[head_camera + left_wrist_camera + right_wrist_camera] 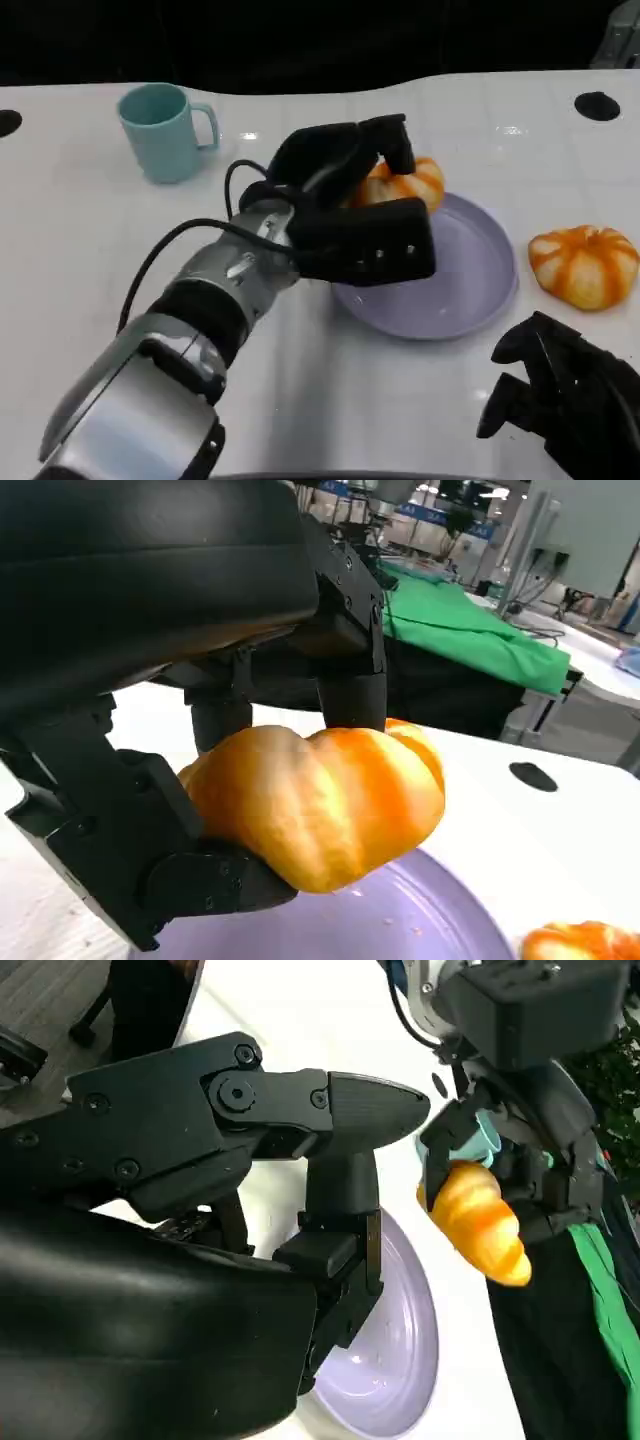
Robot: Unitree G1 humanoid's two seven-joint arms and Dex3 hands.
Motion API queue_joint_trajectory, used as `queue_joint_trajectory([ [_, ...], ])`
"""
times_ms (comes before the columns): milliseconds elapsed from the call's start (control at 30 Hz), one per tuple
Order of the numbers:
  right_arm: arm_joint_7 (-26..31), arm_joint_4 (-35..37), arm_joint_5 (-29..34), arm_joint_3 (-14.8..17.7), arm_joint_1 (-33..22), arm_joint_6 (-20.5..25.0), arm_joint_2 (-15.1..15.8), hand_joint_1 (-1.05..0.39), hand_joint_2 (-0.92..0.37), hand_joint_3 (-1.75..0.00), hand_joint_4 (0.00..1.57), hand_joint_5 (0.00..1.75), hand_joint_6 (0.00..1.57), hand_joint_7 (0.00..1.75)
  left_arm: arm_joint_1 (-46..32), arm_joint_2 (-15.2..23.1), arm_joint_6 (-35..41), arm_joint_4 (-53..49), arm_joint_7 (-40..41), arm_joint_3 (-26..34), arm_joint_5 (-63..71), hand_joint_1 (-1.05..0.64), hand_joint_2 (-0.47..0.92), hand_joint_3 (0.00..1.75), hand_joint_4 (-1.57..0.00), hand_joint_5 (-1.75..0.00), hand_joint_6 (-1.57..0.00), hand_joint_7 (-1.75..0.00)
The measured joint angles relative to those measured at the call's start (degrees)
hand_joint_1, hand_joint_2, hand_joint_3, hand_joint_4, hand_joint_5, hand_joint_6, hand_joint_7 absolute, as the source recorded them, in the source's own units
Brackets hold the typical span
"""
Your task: Grasp the bread from the table and place it into the plate.
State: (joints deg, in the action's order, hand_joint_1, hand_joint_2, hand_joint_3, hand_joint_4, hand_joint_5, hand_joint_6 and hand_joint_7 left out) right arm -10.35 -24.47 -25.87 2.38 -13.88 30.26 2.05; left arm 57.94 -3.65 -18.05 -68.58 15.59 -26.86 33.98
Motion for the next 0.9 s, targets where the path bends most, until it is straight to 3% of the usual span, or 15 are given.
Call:
queue_joint_trajectory([
  [33, 0.00, -0.01, 0.00, -0.05, 0.00, 0.00, 0.00, -0.42, -0.92, -0.42, 0.62, 1.75, 0.50, 1.59, 0.40, -0.43, 0.50, -0.21, -0.45, -0.25, 0.06, -0.19, 0.50, 0.96, -0.91, -1.75, -0.73, -1.47],
  [133, 0.00, -0.11, -0.02, -0.20, -0.12, 0.00, -0.01, -0.42, -0.92, -0.42, 0.62, 1.75, 0.49, 1.59, 1.52, -2.08, 3.40, -0.98, -1.69, -1.06, 1.13, -0.21, 0.63, 0.68, -0.88, -1.75, -0.77, -1.16],
  [267, 0.00, -0.35, -0.01, -0.48, -0.41, -0.14, -0.02, -0.42, -0.92, -0.42, 0.62, 1.75, 0.49, 1.59, 1.81, -4.76, 7.49, -1.91, -2.95, -2.12, 1.45, -0.20, 0.77, 0.52, -0.81, -1.74, -0.76, -0.84],
  [300, 0.00, -0.38, 0.00, -0.60, -0.49, -0.30, -0.02, -0.41, -0.92, -0.42, 0.62, 1.75, 0.49, 1.59, 1.89, -5.40, 8.66, -1.98, -3.18, -2.33, 1.59, -0.20, 0.84, 0.41, -0.78, -1.55, -0.77, -0.66],
  [367, 0.01, -0.46, 0.02, -0.76, -0.56, -0.38, -0.02, -0.42, -0.92, -0.43, 0.61, 1.75, 0.49, 1.58, 2.21, -6.54, 11.17, -2.18, -3.83, -2.78, 1.80, -0.19, 0.91, 0.29, -0.80, -1.51, -0.82, -0.47],
  [467, 0.01, -0.50, 0.40, -0.85, -0.59, -0.49, -0.02, -0.42, -0.92, -0.44, 0.61, 1.75, 0.49, 1.58, 2.47, -7.73, 13.72, -2.25, -3.85, -3.08, 1.93, -0.19, 0.92, 0.25, -0.79, -1.70, -0.86, -0.42],
  [533, 0.01, -0.50, 0.50, -0.86, -0.60, -0.52, -0.02, -0.42, -0.92, -0.44, 0.62, 1.75, 0.50, 1.58, 2.50, -8.12, 14.71, -2.49, -3.84, -3.34, 2.07, -0.19, 0.92, 0.27, -0.77, -1.73, -0.91, -0.45],
  [667, 0.01, -0.53, 0.57, -0.95, -0.64, -0.53, -0.03, -0.42, -0.92, -0.44, 0.62, 1.75, 0.50, 1.58, 2.52, -8.54, 15.96, -3.81, -3.82, -4.56, 3.23, -0.19, 0.92, 0.14, -0.71, -1.51, -0.88, -0.41],
  [833, 0.00, -0.68, 0.57, -1.04, -0.71, -0.53, -0.03, -0.42, -0.92, -0.44, 0.62, 1.75, 0.51, 1.57, 2.52, -8.58, 15.93, -4.74, -3.49, -4.98, 3.53, -0.20, 0.92, 0.04, -0.58, -1.53, -0.79, -0.23],
  [900, 0.01, -0.82, 0.57, -1.04, -0.77, -0.53, -0.05, -0.42, -0.92, -0.44, 0.63, 1.75, 0.51, 1.58, 2.52, -8.61, 15.89, -5.00, -3.81, -4.35, 3.02, -0.26, 0.92, 0.13, -0.47, -1.24, -0.70, -0.13],
])
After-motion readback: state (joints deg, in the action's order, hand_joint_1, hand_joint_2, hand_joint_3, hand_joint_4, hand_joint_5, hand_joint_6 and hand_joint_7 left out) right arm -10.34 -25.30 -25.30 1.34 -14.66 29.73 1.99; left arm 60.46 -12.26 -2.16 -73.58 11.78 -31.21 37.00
